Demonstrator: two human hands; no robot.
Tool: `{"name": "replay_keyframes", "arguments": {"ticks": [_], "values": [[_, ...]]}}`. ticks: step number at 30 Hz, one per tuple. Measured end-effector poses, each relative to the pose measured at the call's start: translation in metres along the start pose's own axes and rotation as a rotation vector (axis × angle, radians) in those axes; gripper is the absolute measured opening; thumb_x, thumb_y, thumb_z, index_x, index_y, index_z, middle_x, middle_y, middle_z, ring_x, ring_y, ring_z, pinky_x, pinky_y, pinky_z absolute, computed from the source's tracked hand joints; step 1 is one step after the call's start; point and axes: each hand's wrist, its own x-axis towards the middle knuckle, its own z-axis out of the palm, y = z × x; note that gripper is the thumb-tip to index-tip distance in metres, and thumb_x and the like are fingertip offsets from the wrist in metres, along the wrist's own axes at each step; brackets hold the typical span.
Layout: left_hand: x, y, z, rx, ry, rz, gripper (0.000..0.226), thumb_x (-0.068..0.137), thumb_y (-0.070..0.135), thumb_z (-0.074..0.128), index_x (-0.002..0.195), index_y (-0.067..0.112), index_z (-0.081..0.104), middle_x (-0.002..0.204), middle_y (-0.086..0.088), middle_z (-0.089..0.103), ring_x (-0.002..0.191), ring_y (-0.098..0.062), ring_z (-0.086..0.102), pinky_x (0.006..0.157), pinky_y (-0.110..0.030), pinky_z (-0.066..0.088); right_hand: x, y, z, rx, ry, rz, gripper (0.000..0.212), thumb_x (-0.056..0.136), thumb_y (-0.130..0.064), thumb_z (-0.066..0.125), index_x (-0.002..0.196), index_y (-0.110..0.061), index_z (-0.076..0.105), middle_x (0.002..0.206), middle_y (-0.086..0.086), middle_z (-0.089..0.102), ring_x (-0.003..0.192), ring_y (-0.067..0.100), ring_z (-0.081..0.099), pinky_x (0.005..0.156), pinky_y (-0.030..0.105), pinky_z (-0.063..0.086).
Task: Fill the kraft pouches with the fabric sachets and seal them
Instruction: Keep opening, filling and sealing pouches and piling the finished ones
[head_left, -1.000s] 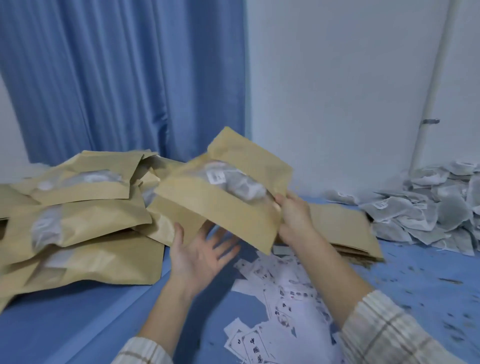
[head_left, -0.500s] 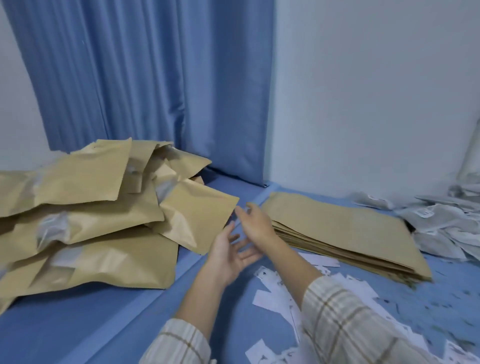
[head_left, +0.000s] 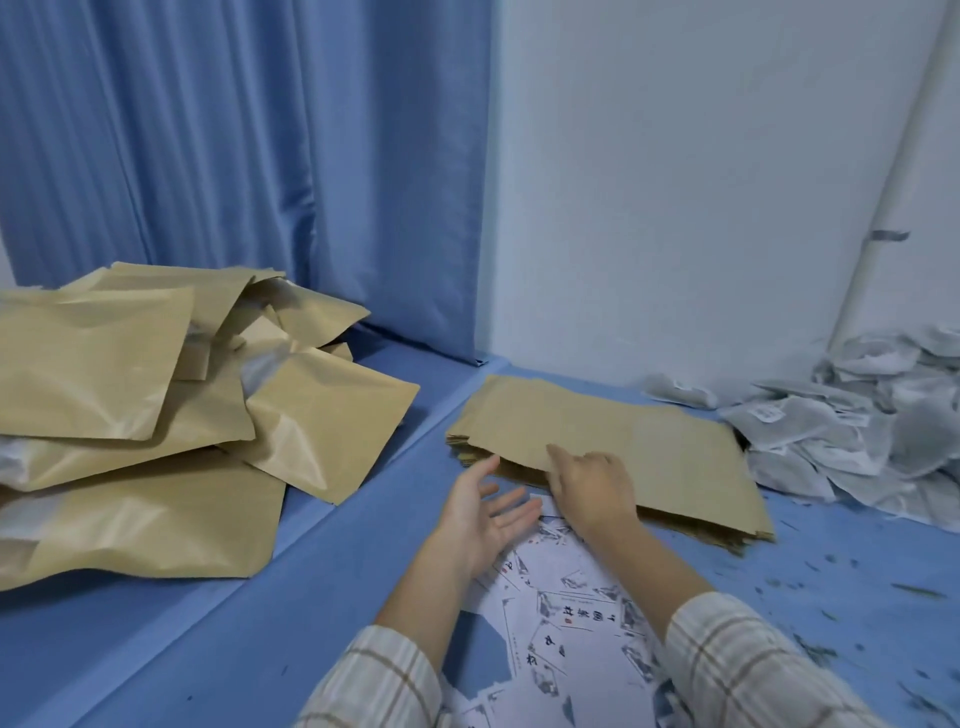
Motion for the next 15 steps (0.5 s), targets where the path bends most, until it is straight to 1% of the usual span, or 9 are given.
{"name": "replay_keyframes", "arguments": {"ticks": [1, 2, 3, 6, 9, 10, 11, 13, 15], "values": [[-0.001, -0.002, 0.001, -0.012, 0.006, 0.003, 0.061, 0.088, 0.026, 0.063, 0.134, -0.002, 0.034, 0.118, -0.029, 0.054, 0.087, -0.042, 0.063, 0.075, -0.044, 0.053, -0.008, 0.001, -0.005, 0.021, 0.103, -0.064, 0.042, 0.064, -0.025, 0.080, 0.104, -0.022, 0.069, 0.065, 0.000, 0.068, 0.065, 0.021, 0.065, 0.066, 0.026, 0.048], [-0.002, -0.002, 0.002, -0.029, 0.009, 0.006, 0.061, 0.086, 0.029, 0.065, 0.130, -0.002, 0.036, 0.118, -0.030, 0.054, 0.087, -0.042, 0.063, 0.076, -0.044, 0.053, -0.014, 0.003, -0.007, 0.056, 0.218, -0.137, 0.045, 0.048, -0.015, 0.087, 0.092, -0.022, 0.074, 0.053, -0.001, 0.062, 0.053, 0.021, 0.062, 0.056, 0.024, 0.049], [-0.004, -0.002, 0.002, -0.048, 0.005, 0.008, 0.060, 0.085, 0.032, 0.066, 0.126, -0.001, 0.038, 0.118, -0.030, 0.054, 0.088, -0.042, 0.063, 0.078, -0.045, 0.053, -0.021, 0.006, -0.010, 0.105, 0.308, -0.203, 0.050, 0.042, -0.007, 0.087, 0.089, -0.020, 0.075, 0.050, -0.001, 0.059, 0.048, 0.022, 0.060, 0.051, 0.023, 0.048], [-0.012, 0.005, -0.003, -0.145, -0.067, 0.027, 0.055, 0.083, 0.044, 0.062, 0.114, 0.001, 0.048, 0.114, -0.029, 0.058, 0.094, -0.044, 0.062, 0.086, -0.052, 0.050, -0.041, 0.014, -0.018, 0.251, 0.517, -0.336, 0.055, 0.047, 0.009, 0.079, 0.097, -0.013, 0.075, 0.068, 0.005, 0.067, 0.061, 0.023, 0.065, 0.055, 0.026, 0.054], [-0.023, 0.015, -0.010, -0.227, -0.135, 0.087, 0.051, 0.086, 0.046, 0.057, 0.118, 0.007, 0.059, 0.115, -0.021, 0.063, 0.105, -0.039, 0.060, 0.084, -0.051, 0.050, -0.055, 0.019, -0.032, 0.284, 0.625, -0.515, 0.031, 0.084, 0.005, 0.056, 0.099, -0.014, 0.075, 0.085, 0.007, 0.070, 0.077, 0.023, 0.068, 0.073, 0.034, 0.056], [-0.027, 0.017, -0.011, -0.184, -0.119, 0.114, 0.046, 0.090, 0.042, 0.054, 0.121, 0.009, 0.059, 0.115, -0.018, 0.065, 0.102, -0.036, 0.061, 0.080, -0.047, 0.052, -0.058, 0.020, -0.039, 0.278, 0.652, -0.557, 0.032, 0.092, 0.001, 0.048, 0.099, -0.016, 0.074, 0.087, 0.006, 0.070, 0.080, 0.022, 0.067, 0.078, 0.036, 0.055], [-0.031, 0.017, -0.013, -0.135, -0.088, 0.144, 0.040, 0.093, 0.034, 0.052, 0.125, 0.010, 0.057, 0.111, -0.015, 0.066, 0.097, -0.033, 0.062, 0.076, -0.044, 0.054, -0.061, 0.021, -0.045, 0.272, 0.672, -0.576, 0.030, 0.092, -0.001, 0.050, 0.099, -0.018, 0.074, 0.087, 0.005, 0.070, 0.082, 0.021, 0.067, 0.081, 0.036, 0.054], [-0.042, 0.013, -0.013, -0.071, -0.032, 0.197, 0.032, 0.096, 0.015, 0.047, 0.127, 0.009, 0.054, 0.101, -0.011, 0.067, 0.086, -0.028, 0.064, 0.064, -0.037, 0.058, -0.064, 0.020, -0.057, 0.281, 0.685, -0.566, 0.028, 0.080, 0.000, 0.068, 0.097, -0.021, 0.075, 0.088, 0.002, 0.071, 0.082, 0.021, 0.067, 0.078, 0.033, 0.054], [-0.053, 0.012, -0.007, -0.026, 0.012, 0.309, 0.031, 0.096, 0.005, 0.044, 0.126, 0.013, 0.051, 0.104, -0.008, 0.066, 0.082, -0.024, 0.064, 0.056, -0.033, 0.056, -0.067, 0.015, -0.070, 0.296, 0.591, -0.528, 0.036, 0.066, 0.000, 0.080, 0.095, -0.022, 0.076, 0.089, -0.001, 0.072, 0.083, 0.020, 0.068, 0.074, 0.031, 0.056]]}}
